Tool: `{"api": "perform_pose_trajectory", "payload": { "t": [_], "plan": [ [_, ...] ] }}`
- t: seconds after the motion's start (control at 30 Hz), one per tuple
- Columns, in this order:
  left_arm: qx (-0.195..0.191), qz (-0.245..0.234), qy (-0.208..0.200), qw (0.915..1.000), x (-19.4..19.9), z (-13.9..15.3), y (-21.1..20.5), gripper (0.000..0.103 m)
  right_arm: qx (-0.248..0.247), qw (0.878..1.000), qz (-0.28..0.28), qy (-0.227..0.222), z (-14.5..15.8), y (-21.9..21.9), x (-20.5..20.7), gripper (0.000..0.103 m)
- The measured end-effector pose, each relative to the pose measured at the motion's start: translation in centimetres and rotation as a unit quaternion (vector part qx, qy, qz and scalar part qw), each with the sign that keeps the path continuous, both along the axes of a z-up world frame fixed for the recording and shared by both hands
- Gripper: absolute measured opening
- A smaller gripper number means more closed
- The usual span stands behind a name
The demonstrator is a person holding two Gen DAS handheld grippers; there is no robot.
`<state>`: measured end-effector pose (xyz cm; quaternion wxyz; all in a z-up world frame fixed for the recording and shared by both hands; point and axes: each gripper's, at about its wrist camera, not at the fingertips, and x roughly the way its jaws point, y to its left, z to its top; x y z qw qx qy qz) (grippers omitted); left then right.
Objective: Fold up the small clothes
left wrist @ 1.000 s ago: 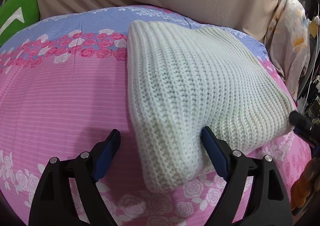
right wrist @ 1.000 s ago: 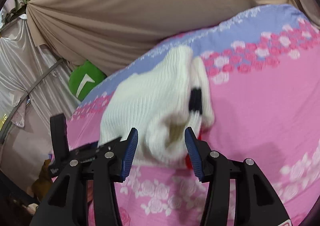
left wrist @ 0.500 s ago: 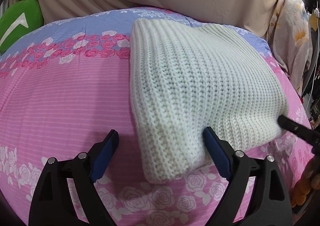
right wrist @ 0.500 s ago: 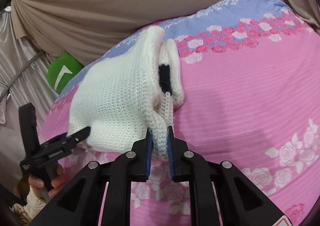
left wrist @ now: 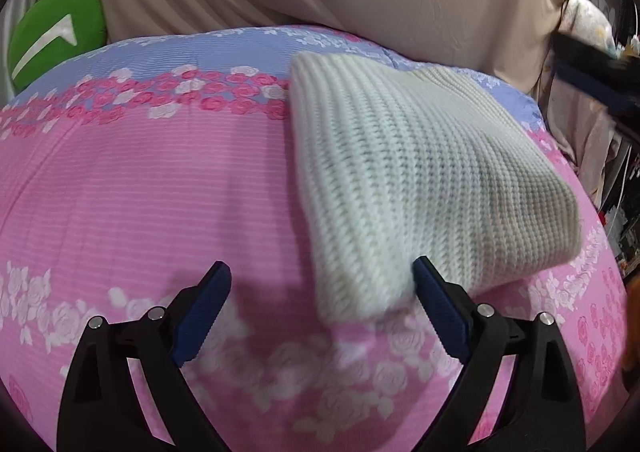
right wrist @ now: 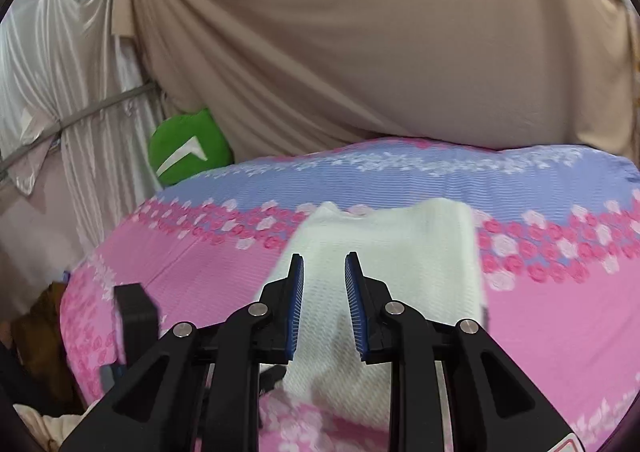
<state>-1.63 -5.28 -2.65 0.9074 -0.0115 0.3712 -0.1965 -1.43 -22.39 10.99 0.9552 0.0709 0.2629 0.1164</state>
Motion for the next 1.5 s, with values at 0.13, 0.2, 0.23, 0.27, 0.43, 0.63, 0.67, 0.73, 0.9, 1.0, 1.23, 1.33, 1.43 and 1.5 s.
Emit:
{"api": "perform_pose_trajectory", "payload": {
  "t": [0.13,0.2,0.23,0.27,0.43,0.63,0.67,0.73,0.9,1.0,1.23,1.33,1.43,1.5],
  "plan": [
    [-0.014,0.023,0.001,0.9996,-1.2,0.0,3.5,0.089,-0.042,0.991,0.051,0.116,-7.5,2.8,4.5,0.024],
    [-0.006,0.046,-0.008,0.9989,-1.3,0.5,4.7,0.089,-0.078,0.993,0.054,0.07,-8.3,4.0,2.9,0.024],
    [-0.004,0.055,-0.015,0.9983,-1.1,1.0,5.2,0.089,-0.093,0.991,0.058,0.076,-7.9,4.4,2.4,0.025],
    [-0.007,0.06,-0.02,0.998,-0.9,1.6,5.5,0.089,-0.085,0.991,0.066,0.084,-7.2,4.3,2.1,0.025],
    [-0.04,0.041,-0.052,0.997,1.1,6.2,3.8,0.089,0.01,0.999,0.018,0.039,-2.2,-1.7,1.5,0.023],
    [0.006,0.011,-0.066,0.9977,4.6,7.3,-3.8,0.094,0.036,0.995,-0.077,0.06,-1.7,-9.5,6.1,0.025],
    [0.018,0.008,-0.049,0.9986,5.8,6.3,-5.0,0.094,0.031,0.991,-0.087,0.094,-3.3,-10.5,7.9,0.025],
    [0.032,0.0,-0.017,0.9993,7.6,4.2,-6.7,0.094,0.03,0.986,-0.099,0.129,-6.5,-11.6,11.1,0.011],
    [0.031,0.005,-0.01,0.9995,8.4,2.8,-6.6,0.096,0.022,0.989,-0.116,0.086,-3.3,-11.1,8.8,0.015],
    [0.026,0.009,-0.009,0.9996,8.6,2.5,-6.5,0.098,0.026,0.991,-0.115,0.065,-3.1,-10.2,6.8,0.019],
    [0.04,0.016,-0.027,0.9987,8.0,2.6,-6.6,0.098,0.035,0.99,-0.122,0.067,-4.1,-10.3,5.4,0.026],
    [0.048,0.02,-0.041,0.9978,7.2,3.0,-6.4,0.098,0.048,0.991,-0.12,0.027,-2.8,-9.9,1.1,0.026],
    [0.052,0.023,-0.047,0.9973,6.7,3.1,-6.3,0.098,0.036,0.992,-0.117,0.043,-4.5,-8.7,-1.8,0.029],
    [0.052,0.025,-0.046,0.9973,6.6,3.1,-6.4,0.098,0.012,0.989,-0.119,0.091,-7.2,-8.2,-1.3,0.036]
  ]
}}
